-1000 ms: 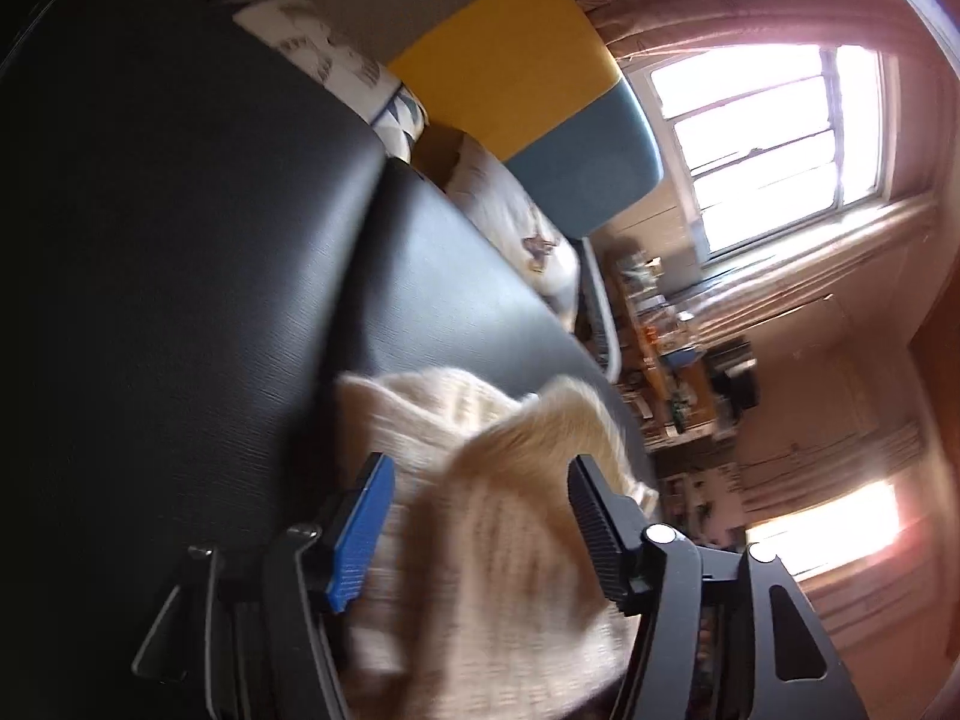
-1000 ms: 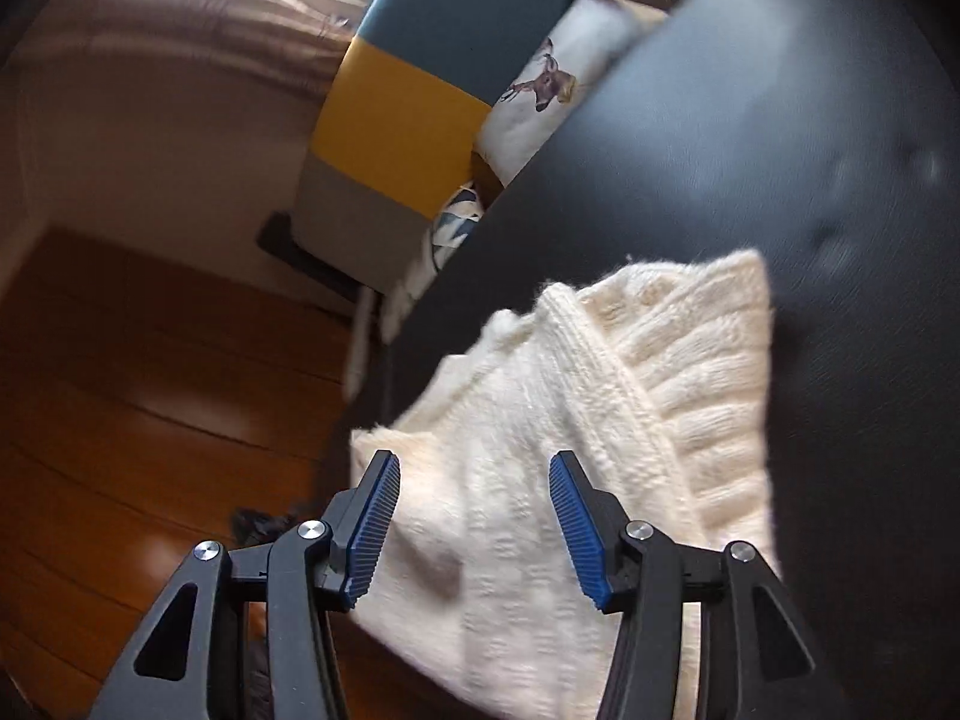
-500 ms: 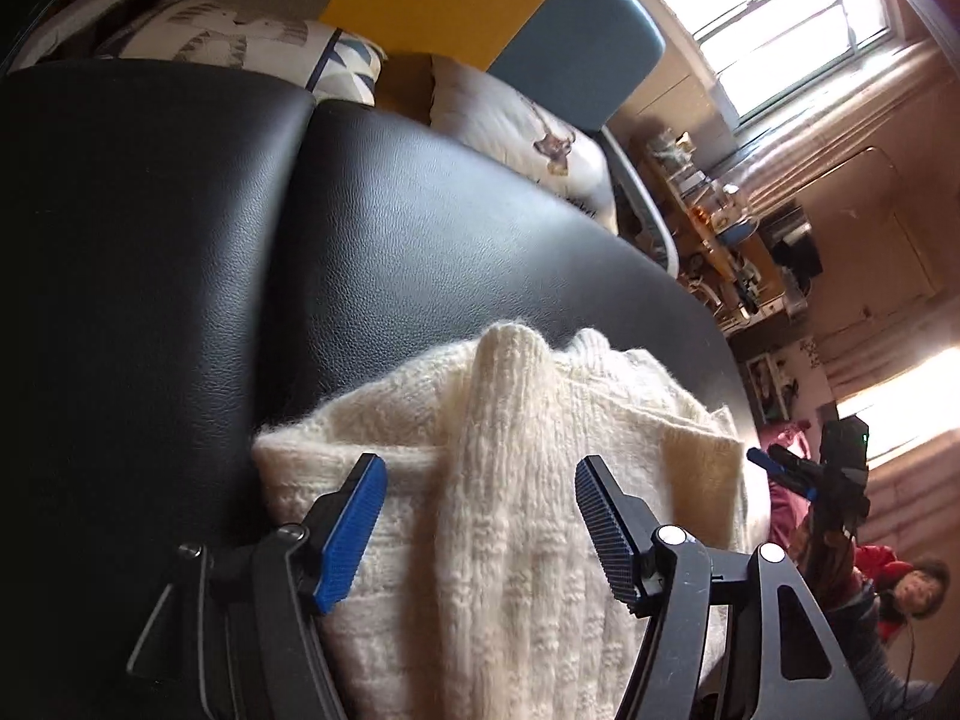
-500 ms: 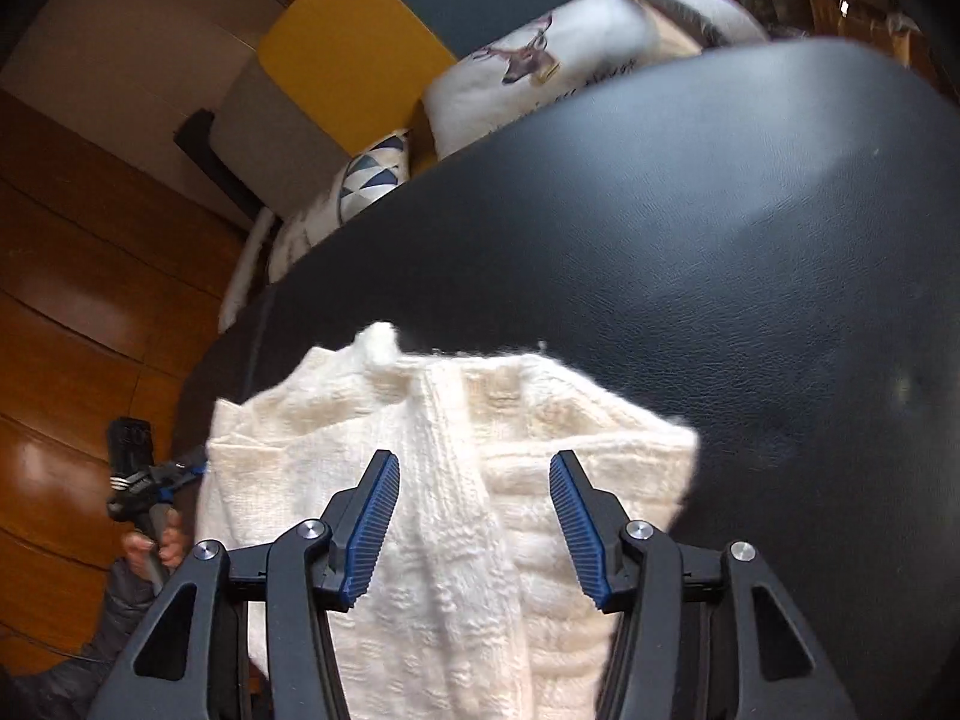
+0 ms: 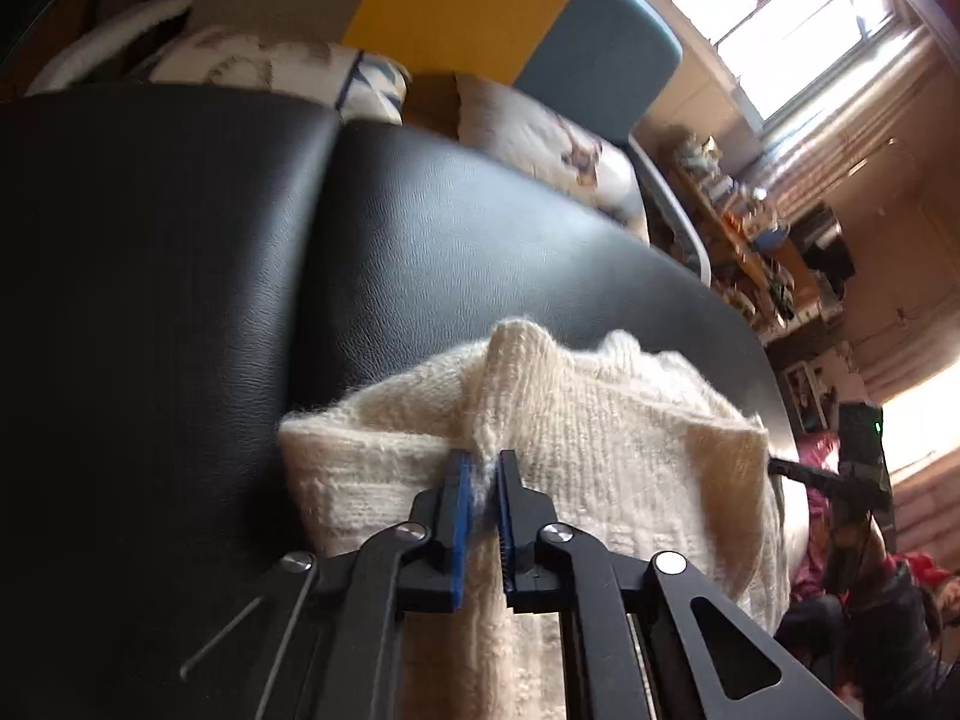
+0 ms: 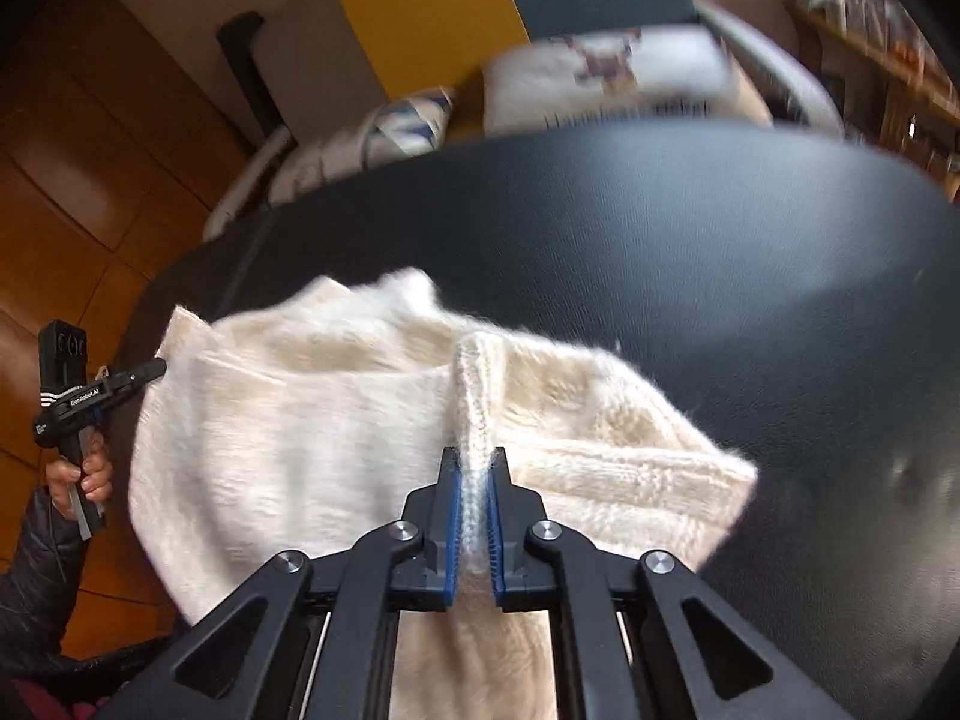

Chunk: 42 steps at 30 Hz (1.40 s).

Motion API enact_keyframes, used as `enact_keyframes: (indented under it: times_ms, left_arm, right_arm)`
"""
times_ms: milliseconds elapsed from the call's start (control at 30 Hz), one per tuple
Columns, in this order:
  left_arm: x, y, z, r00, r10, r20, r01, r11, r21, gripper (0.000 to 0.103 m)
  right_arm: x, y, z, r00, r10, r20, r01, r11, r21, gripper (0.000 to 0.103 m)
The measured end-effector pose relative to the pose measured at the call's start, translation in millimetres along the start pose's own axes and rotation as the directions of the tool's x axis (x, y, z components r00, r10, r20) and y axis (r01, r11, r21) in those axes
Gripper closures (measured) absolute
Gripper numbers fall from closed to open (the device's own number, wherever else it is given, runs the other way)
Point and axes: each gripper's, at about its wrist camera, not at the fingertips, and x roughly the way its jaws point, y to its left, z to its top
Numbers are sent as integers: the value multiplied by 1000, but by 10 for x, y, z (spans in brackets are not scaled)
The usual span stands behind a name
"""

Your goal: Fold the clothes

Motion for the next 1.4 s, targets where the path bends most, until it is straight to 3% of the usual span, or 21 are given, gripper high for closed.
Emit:
enact_keyframes:
  times_ms: [167, 233, 333, 400, 533, 733, 800, 900, 967, 1000, 1033, 1067, 1267, 1333, 1400]
  left_arm:
    - [-347, -85, -87, 991, -34, 130, 37, 999, -16, 97]
    - [-454, -70, -85, 985, -36, 166, 41, 999, -30, 97]
    - [-330, 35, -46, 991, 10, 136, -2, 998, -62, 97]
    - [-87, 130, -25, 997, 32, 72, -25, 996, -90, 97]
    - [214, 334, -53, 997, 73, -3, -73, 984, -166, 96]
    - [179, 306, -48, 998, 58, 6, -56, 983, -174, 96]
    - [127, 234, -2, 997, 68, 29, -63, 987, -151, 96]
    - [52, 165, 68, 995, 50, 85, -36, 987, -154, 96]
    - [108, 175, 54, 994, 74, 74, -61, 986, -156, 96]
    - [160, 198, 37, 995, 85, 57, -75, 984, -160, 96]
    - [218, 224, 18, 995, 96, 37, -88, 982, -164, 96]
    - [276, 251, -1, 994, 106, 17, -102, 980, -169, 96]
    - [263, 372, -22, 998, 69, 5, -66, 974, -218, 95]
    - [260, 378, -35, 998, 61, -1, -60, 972, -226, 94]
    - [273, 362, -50, 998, 63, -6, -63, 973, -224, 92]
  right_arm:
    - [-532, 23, 86, 991, -2, 133, 1, 1000, 11, 97]
    - [-442, -124, 102, 993, -17, 121, 10, 998, 58, 97]
    - [-53, -384, 29, 998, -44, 51, 36, 988, 147, 97]
    - [204, -478, -76, 998, -56, 7, 54, 982, 181, 97]
    - [326, -551, -178, 997, -63, 33, 54, 972, 229, 97]
    - [49, -287, 71, 980, -154, 126, 140, 984, 112, 97]
    - [-68, -282, 151, 973, -148, 178, 126, 984, 127, 97]
    - [5, -393, 199, 972, -173, 160, 147, 976, 161, 97]
    - [158, -524, 116, 987, -100, 125, 70, 972, 225, 95]
    - [211, -582, 62, 991, -60, 121, 27, 964, 263, 90]
    - [257, -639, 4, 992, -23, 121, -14, 955, 297, 78]
    - [269, -693, -64, 992, -3, 126, -38, 948, 317, 77]
    - [290, -831, -305, 994, 35, 105, -70, 933, 352, 70]
    - [371, -704, -253, 998, -9, 61, -7, 964, 265, 68]
    - [410, -536, -202, 994, -108, 36, 99, 978, 185, 68]
